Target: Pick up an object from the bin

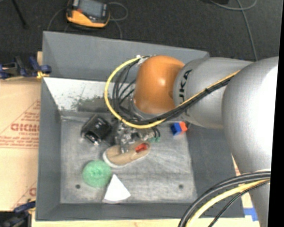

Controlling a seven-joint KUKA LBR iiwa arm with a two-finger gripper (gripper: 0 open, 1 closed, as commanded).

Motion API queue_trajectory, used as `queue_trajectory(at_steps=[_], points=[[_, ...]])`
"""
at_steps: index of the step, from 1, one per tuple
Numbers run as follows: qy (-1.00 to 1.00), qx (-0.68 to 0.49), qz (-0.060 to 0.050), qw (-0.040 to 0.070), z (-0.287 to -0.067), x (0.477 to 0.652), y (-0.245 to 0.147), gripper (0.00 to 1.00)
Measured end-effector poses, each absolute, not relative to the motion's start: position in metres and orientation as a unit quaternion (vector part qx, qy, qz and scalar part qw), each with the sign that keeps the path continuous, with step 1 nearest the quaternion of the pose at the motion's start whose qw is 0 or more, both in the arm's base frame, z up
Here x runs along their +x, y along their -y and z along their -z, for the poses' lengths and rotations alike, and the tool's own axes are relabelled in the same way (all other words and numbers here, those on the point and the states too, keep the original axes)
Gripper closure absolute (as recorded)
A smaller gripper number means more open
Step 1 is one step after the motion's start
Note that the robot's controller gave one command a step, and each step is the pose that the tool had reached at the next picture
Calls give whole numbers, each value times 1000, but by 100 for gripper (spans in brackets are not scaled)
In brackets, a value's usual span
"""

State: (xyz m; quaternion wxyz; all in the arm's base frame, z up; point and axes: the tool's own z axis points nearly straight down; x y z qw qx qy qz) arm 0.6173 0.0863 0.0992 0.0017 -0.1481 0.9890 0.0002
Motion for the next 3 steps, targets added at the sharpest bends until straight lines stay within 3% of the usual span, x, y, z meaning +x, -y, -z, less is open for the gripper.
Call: queue_trajectory(at_steps=[1,2,3], points=[[-989,-148,0,2,-99,617,-86,100],[-989,-151,0,-2,-141,610,-93,100],[-988,-155,0,6,-172,616,-93,100]])
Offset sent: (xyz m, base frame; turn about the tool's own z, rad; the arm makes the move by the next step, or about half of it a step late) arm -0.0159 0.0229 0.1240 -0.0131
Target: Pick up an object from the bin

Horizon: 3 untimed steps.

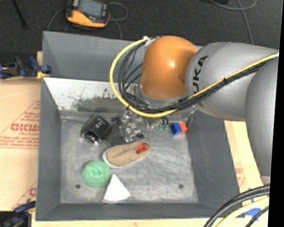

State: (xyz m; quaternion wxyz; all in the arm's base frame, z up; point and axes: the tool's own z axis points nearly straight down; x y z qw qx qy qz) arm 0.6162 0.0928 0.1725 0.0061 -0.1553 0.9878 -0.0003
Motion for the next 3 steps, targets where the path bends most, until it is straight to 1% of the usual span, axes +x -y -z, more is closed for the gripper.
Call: queue_trajectory(at_steps=[1,2,3], points=[[-988,-155,0,-1,-185,609,-86,100],[-988,-156,1,5,-204,621,-83,100],[-990,-144,-1,2,-179,605,-96,0]])
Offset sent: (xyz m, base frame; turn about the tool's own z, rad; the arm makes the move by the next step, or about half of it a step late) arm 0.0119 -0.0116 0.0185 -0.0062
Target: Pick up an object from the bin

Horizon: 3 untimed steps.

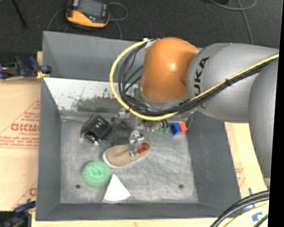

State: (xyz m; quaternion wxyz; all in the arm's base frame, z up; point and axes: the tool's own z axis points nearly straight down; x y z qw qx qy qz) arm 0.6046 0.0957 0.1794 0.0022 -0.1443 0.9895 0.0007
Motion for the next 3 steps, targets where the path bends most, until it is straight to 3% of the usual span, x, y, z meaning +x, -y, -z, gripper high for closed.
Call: queue_trajectory(at_steps=[1,2,3], points=[[-990,-144,-1,2,-179,605,-96,0],[-985,-174,1,-7,-78,615,-98,100],[-985,-173,1,-7,-78,615,-98,100]])
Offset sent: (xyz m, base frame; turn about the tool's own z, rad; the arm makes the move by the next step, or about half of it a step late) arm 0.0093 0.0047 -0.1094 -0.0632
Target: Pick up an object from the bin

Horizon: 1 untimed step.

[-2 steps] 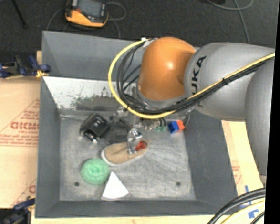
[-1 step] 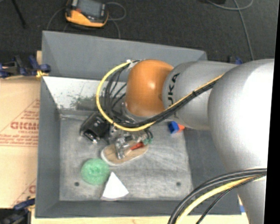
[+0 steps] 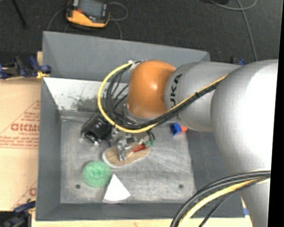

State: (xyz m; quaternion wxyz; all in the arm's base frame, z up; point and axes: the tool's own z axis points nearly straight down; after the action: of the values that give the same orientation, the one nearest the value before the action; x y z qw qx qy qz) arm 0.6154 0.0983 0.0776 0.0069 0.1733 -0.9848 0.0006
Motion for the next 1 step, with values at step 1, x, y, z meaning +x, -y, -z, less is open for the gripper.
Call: queue_trajectory(at_steps=[1], points=[[986,169,0,2,-107,615,-96,100]])
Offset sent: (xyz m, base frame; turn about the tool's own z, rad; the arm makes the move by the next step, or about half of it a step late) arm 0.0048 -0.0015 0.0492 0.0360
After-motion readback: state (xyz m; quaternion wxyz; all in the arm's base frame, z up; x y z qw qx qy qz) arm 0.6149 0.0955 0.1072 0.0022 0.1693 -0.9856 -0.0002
